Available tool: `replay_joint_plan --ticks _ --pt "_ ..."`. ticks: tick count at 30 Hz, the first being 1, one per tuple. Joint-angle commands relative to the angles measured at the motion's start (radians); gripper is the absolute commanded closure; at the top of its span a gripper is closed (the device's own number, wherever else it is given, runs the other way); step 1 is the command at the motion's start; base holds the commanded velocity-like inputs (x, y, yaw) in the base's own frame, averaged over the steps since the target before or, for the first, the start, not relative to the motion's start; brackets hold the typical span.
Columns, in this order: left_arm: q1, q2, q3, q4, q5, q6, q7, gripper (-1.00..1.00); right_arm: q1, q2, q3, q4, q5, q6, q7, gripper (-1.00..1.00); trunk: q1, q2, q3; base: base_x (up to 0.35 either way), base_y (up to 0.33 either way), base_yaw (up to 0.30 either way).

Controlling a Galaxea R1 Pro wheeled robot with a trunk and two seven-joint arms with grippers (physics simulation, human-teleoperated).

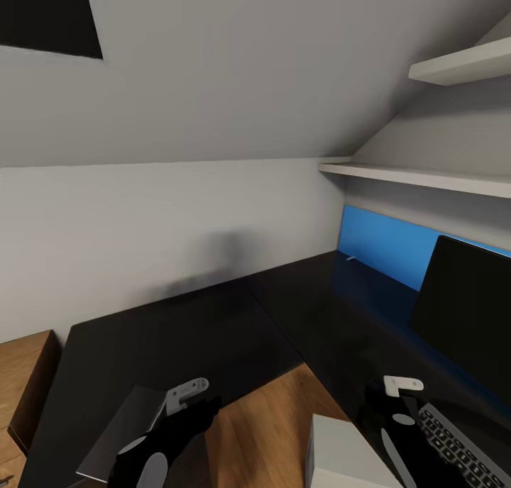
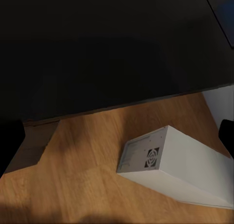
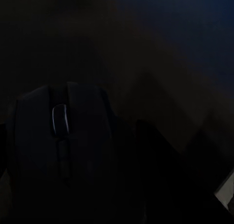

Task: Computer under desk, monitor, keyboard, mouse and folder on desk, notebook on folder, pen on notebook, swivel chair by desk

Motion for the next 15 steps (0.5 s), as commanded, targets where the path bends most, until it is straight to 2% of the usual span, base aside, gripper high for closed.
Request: replay_joint_plan --ticks 1,4,10,15 --pt "-0.001 -0.001 -0.006 -0.001 0.010 0.003 0.009 -1.00 -0.001 0.000 0.002 0.003 -0.007 0.004 -0.005 1.00 0.000 -0.001 -0.001 0.032 0.000 0.000" --pt "-0.001 -0.001 -0.021 -0.002 0.011 0.003 0.010 -1.00 -0.001 0.000 0.001 0.010 -0.007 0.003 -0.008 1.00 0.000 -0.001 -0.001 0.009 0.000 0.000" --pt "-0.001 -0.003 -0.024 -0.003 0.011 0.002 0.011 -1.00 -0.002 0.000 0.000 0.012 -0.008 0.004 -0.052 1.00 0.023 -0.043 -0.020 0.001 0.000 0.000" --pt "-0.001 -0.002 -0.025 -0.003 0.011 0.002 0.011 -1.00 -0.002 0.000 0.000 0.011 -0.008 0.003 -0.060 1.00 0.023 -0.043 -0.020 0.000 0.000 0.000"
